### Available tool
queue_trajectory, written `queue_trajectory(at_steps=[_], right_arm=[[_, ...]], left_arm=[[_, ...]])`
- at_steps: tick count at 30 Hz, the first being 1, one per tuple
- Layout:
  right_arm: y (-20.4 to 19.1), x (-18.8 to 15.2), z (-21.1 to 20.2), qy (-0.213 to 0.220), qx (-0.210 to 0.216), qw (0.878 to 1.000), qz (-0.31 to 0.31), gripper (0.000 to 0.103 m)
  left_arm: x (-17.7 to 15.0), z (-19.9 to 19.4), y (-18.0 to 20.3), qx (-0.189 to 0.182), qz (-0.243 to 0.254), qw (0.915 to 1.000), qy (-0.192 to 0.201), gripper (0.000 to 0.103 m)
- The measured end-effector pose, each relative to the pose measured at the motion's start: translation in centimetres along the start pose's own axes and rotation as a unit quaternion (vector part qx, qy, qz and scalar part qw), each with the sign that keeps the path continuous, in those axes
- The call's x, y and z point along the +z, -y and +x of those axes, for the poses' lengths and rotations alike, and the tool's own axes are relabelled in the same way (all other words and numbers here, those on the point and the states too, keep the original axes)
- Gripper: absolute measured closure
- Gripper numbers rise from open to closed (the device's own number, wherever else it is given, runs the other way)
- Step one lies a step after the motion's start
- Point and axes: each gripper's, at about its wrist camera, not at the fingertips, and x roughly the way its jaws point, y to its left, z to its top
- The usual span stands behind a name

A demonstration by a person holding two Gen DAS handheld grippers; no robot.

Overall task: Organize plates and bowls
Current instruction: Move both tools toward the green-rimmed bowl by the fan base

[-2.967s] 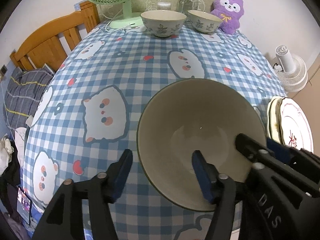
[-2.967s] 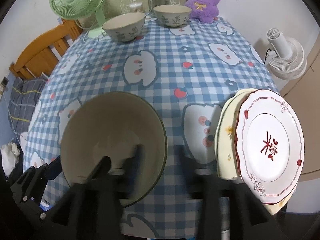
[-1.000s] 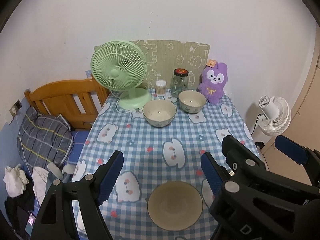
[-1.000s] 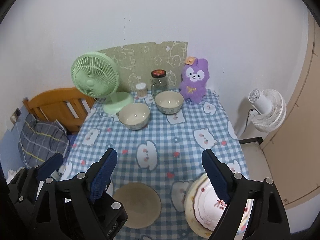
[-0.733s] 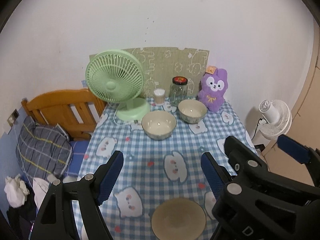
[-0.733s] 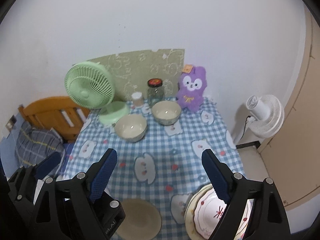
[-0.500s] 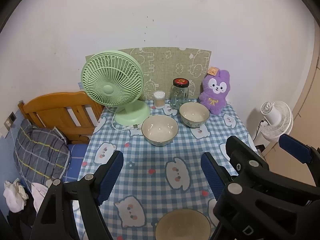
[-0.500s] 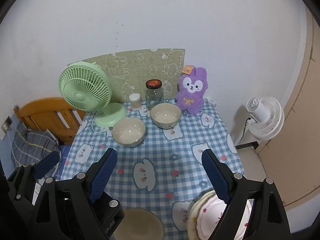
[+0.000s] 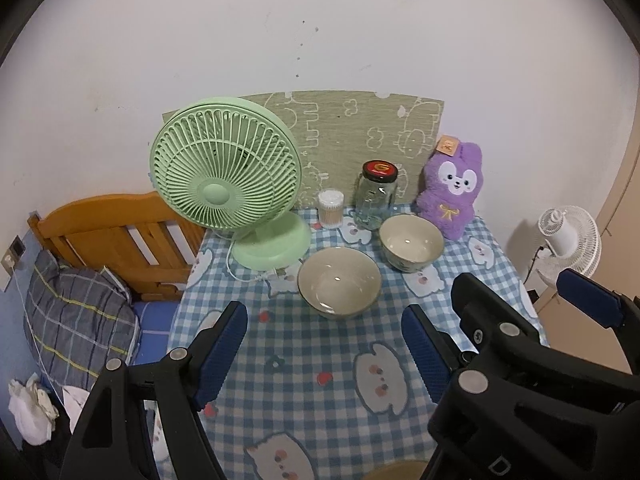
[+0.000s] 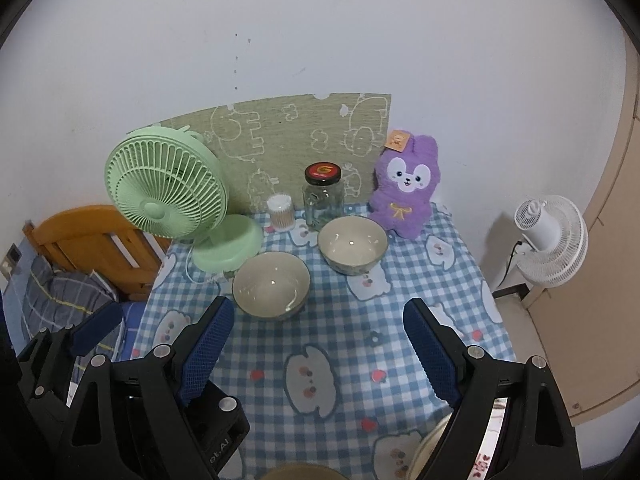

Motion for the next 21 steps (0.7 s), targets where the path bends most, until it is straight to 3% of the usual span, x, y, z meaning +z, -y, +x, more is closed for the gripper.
queue_trajectory(at_steps=[21], right_arm=[[-1.0, 2.2, 10.8, -0.018, -0.009, 1.0, -0.003, 0.014]], left_arm=[[2.4, 10.8, -1.5, 0.006, 0.002, 0.9996, -0.028, 0.028]])
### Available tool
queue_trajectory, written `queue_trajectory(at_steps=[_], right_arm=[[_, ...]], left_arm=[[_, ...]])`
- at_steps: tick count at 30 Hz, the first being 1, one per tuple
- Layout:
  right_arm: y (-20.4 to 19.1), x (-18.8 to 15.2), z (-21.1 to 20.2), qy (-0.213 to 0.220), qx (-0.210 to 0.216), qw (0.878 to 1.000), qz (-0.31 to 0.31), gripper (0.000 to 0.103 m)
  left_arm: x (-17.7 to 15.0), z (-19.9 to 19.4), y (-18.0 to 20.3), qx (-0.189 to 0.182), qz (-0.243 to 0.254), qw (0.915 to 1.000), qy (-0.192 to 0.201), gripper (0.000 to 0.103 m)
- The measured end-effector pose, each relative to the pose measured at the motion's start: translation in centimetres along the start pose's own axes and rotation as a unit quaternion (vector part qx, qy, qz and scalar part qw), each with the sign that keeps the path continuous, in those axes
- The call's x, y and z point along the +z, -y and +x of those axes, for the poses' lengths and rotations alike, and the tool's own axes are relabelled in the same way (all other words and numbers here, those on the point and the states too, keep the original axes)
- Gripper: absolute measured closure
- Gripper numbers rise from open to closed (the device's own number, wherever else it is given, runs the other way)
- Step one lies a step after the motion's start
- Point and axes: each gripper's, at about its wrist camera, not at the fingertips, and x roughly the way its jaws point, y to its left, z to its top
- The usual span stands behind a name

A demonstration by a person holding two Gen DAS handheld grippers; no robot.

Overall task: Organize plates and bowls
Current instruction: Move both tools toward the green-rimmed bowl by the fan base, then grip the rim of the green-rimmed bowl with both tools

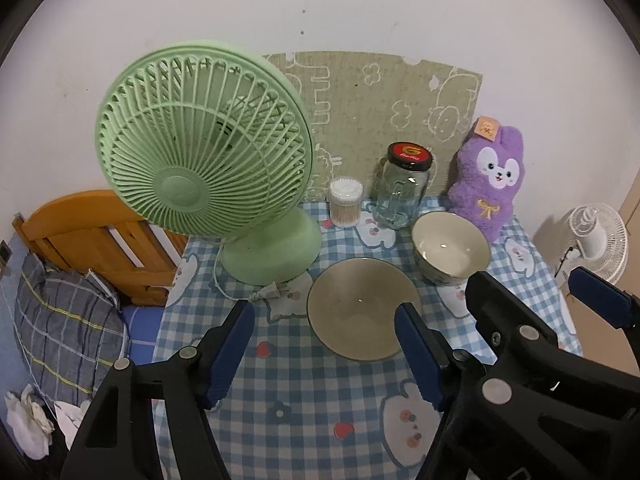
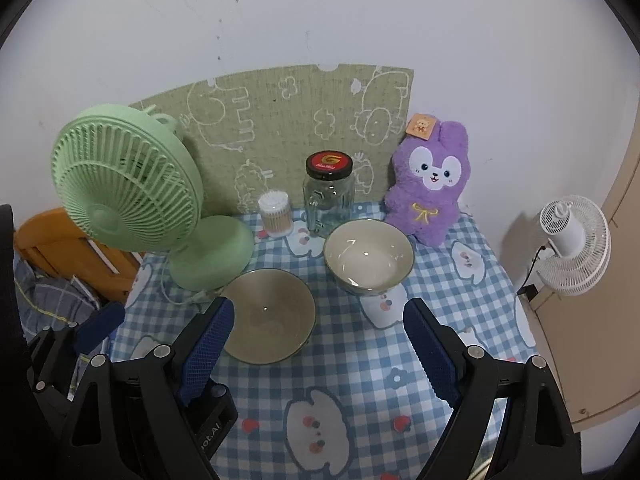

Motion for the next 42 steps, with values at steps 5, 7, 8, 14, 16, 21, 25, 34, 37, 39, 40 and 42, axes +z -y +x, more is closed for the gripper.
queue_trajectory(at_steps=[5, 7, 8, 14, 16, 21, 25, 34, 37, 39, 40, 42], right_arm=[[-0.3, -0.2, 2.6, -0.016, -0.002, 1.0, -0.005, 0.014], [-0.3, -0.3, 3.8, -0.026, -0.001, 1.0, -0.001, 0.014], [-0.3, -0.4, 4.3, -0.028, -0.001, 1.0, -0.001, 0.014], [-0.4, -0.5, 6.9, -0.033, -0.01, 0.999, -0.003, 0.018], [-0.4, -0.5, 8.0, -0.037, -0.009, 0.999, 0.0, 0.018], [-0.3, -1.0, 10.4, -0.052, -0.01, 0.999, 0.0, 0.024], [0.0, -1.4, 12.1, -0.063, -0.01, 0.998, 0.002, 0.029], [-0.2, -1.8, 15.1, -0.083, 0.004, 0.997, 0.001, 0.048], [-0.4, -1.8, 15.9, -0.088, 0.006, 0.996, 0.002, 0.055], [-0.4, -1.8, 16.4, -0.093, 0.005, 0.996, 0.003, 0.066], [-0.5, -1.8, 16.7, -0.095, 0.006, 0.995, 0.002, 0.067], [-0.6, -1.9, 17.1, -0.098, 0.006, 0.995, -0.001, 0.073]], left_arm=[[0.0, 2.3, -0.1, -0.004, 0.005, 0.9999, -0.011, 0.029], [0.0, 3.2, -0.1, -0.001, 0.007, 0.9999, -0.013, 0.031], [-0.1, 3.8, -0.1, 0.0, 0.008, 0.9998, -0.015, 0.031], [-0.1, 6.6, -0.3, 0.0, 0.004, 0.9997, -0.022, 0.038], [-0.1, 7.7, -0.3, -0.005, 0.002, 0.9996, -0.027, 0.039], [-0.4, 9.7, 0.0, -0.002, 0.001, 0.9993, -0.039, 0.039], [-0.8, 11.4, 0.1, 0.002, 0.002, 0.9985, -0.055, 0.049], [-1.3, 14.5, 0.1, 0.007, -0.009, 0.9967, -0.081, 0.061], [-1.4, 15.2, 0.1, 0.011, -0.008, 0.9963, -0.085, 0.062], [-1.5, 15.7, -0.1, 0.015, -0.009, 0.9959, -0.088, 0.066], [-1.5, 16.0, -0.2, 0.017, -0.01, 0.9957, -0.091, 0.068], [-1.5, 16.5, -0.3, 0.017, -0.011, 0.9953, -0.094, 0.069]])
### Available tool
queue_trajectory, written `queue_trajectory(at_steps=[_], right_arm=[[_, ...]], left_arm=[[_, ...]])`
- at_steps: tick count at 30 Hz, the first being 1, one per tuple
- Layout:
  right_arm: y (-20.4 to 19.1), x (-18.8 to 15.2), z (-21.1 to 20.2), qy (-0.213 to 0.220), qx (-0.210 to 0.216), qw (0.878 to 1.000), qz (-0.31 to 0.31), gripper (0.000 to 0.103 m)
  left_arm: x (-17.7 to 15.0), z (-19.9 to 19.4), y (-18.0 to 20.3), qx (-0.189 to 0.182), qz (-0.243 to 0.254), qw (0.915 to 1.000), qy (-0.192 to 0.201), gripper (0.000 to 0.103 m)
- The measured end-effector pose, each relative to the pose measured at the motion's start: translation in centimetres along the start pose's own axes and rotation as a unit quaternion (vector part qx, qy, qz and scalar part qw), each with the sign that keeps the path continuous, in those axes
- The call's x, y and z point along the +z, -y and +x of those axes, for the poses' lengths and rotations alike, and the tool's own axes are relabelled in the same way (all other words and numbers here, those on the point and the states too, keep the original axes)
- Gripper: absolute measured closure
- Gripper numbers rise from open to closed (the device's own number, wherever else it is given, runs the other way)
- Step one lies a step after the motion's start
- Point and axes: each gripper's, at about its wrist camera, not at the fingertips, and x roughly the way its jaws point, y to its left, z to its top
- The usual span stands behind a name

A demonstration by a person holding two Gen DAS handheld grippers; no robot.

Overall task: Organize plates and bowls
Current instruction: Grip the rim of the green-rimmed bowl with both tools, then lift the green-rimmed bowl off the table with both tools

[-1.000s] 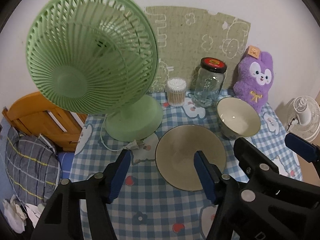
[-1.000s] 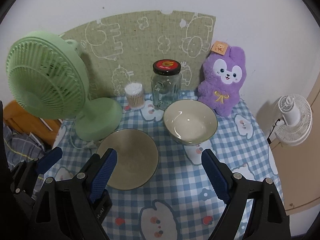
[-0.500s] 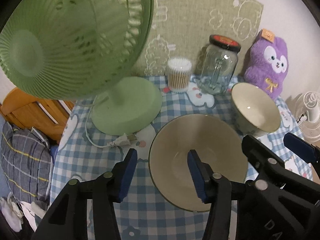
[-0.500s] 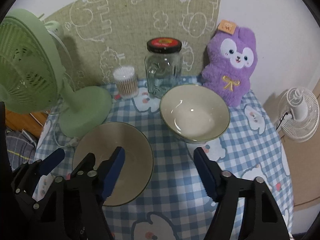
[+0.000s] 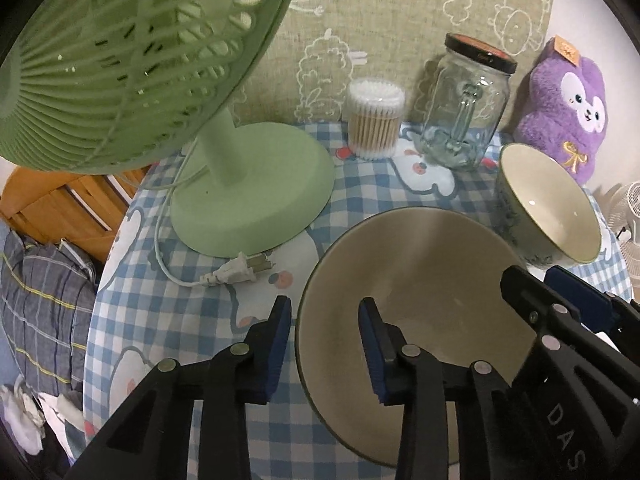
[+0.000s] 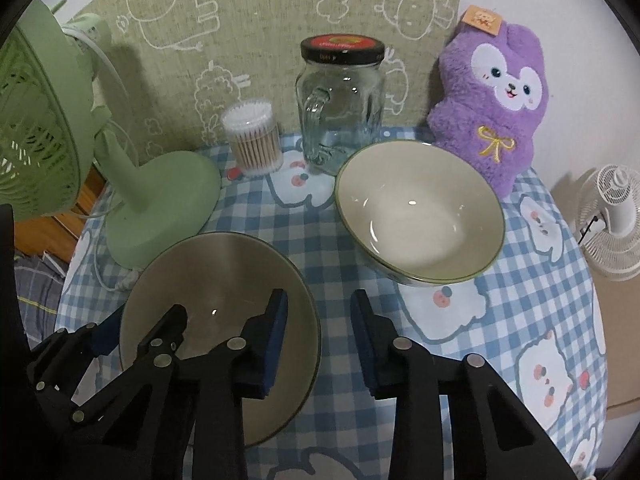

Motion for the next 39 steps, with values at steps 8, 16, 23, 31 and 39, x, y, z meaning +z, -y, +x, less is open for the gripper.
queue_trajectory(at_steps=[8, 16, 23, 31, 39], right_arm=[[-0.4, 0.0, 1.2, -0.006, 0.009, 1.0, -0.004, 0.081], [-0.3, 0.0, 1.4, -0.01, 0.016, 1.0, 0.007, 0.083], [-0.3, -0.2, 1.2, -0.019, 0.009, 1.0, 0.007, 0.083], [-0.1, -0.3, -0.6, -0.009, 0.006, 1.0, 0.01, 0.083], [-0.1, -0.2, -2.7, -0.001, 0.004, 1.0, 0.007, 0.083]], left_arm=[[0.1, 1.1, 0.1, 0.0, -0.001, 1.0, -0.002, 0.079], [0.2, 1.2, 0.1, 0.001, -0.007, 1.0, -0.001, 0.08], [0.0, 1.1, 0.2, -0.003, -0.002, 1.0, -0.004, 0.081], [-0.2, -0.6, 0.4, -0.005, 0.005, 1.0, 0.004, 0.082], [-0.1, -2.8, 0.5, -0.006, 0.004, 0.9999, 0.012, 0.082]])
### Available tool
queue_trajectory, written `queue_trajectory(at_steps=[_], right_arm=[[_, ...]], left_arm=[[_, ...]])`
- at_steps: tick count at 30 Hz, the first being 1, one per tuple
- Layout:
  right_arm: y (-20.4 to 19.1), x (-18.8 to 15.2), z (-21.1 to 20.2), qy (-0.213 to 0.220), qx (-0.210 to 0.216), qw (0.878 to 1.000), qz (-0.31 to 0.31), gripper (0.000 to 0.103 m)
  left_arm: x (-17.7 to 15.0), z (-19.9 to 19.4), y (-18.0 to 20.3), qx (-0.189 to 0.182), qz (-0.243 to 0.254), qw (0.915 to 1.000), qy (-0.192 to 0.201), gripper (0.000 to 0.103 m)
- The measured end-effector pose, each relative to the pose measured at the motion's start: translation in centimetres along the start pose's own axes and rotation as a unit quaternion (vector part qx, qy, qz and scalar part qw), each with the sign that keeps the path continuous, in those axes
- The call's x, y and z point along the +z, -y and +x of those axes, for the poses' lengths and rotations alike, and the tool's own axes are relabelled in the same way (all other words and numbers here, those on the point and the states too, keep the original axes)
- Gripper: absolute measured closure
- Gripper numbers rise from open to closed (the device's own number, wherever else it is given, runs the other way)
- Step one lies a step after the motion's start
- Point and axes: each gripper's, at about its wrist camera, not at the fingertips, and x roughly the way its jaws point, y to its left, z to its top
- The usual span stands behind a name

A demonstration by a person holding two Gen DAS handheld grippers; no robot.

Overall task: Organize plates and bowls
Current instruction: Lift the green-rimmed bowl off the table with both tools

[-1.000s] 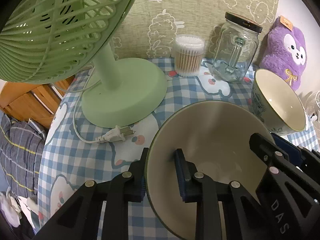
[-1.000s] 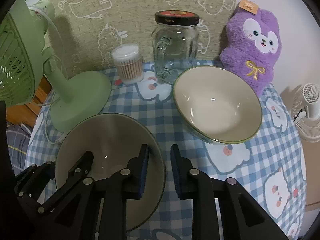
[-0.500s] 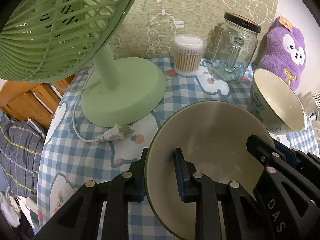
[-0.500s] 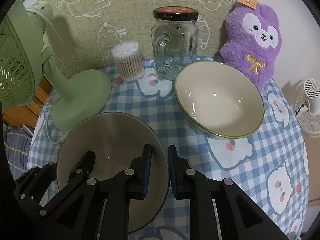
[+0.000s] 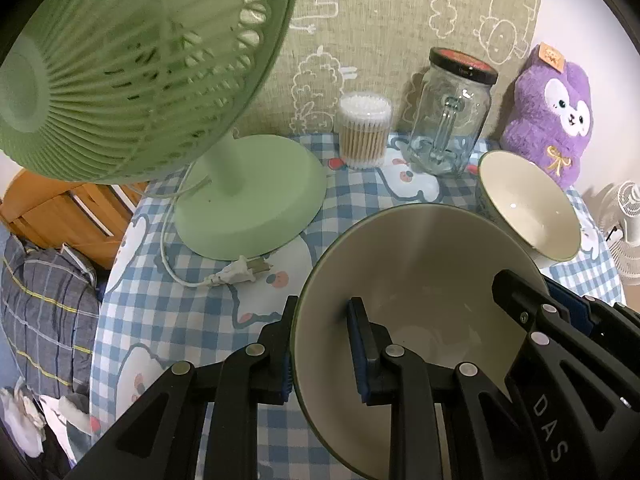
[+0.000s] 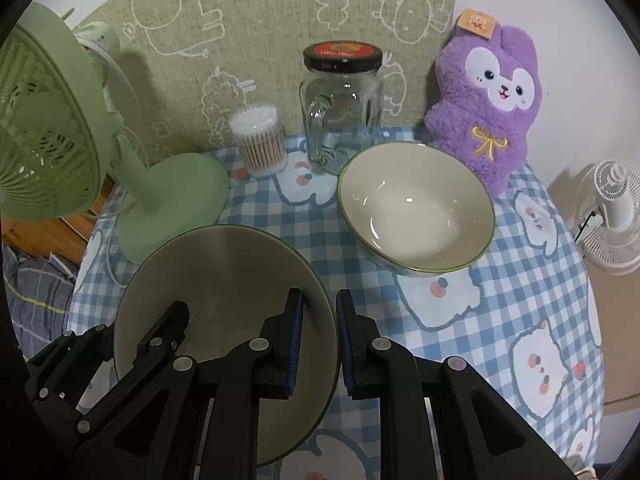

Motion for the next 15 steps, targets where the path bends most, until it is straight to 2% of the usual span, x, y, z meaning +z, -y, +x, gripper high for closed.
queue_trajectory(at_steps=[15], right_arm=[[0.3, 0.3, -5.4, 0.018, 0.002, 1.0, -0.002, 0.083]], left_arm=[[0.2, -4.9, 0.2, 0.0, -0.006, 0.9998, 0.02, 0.082]])
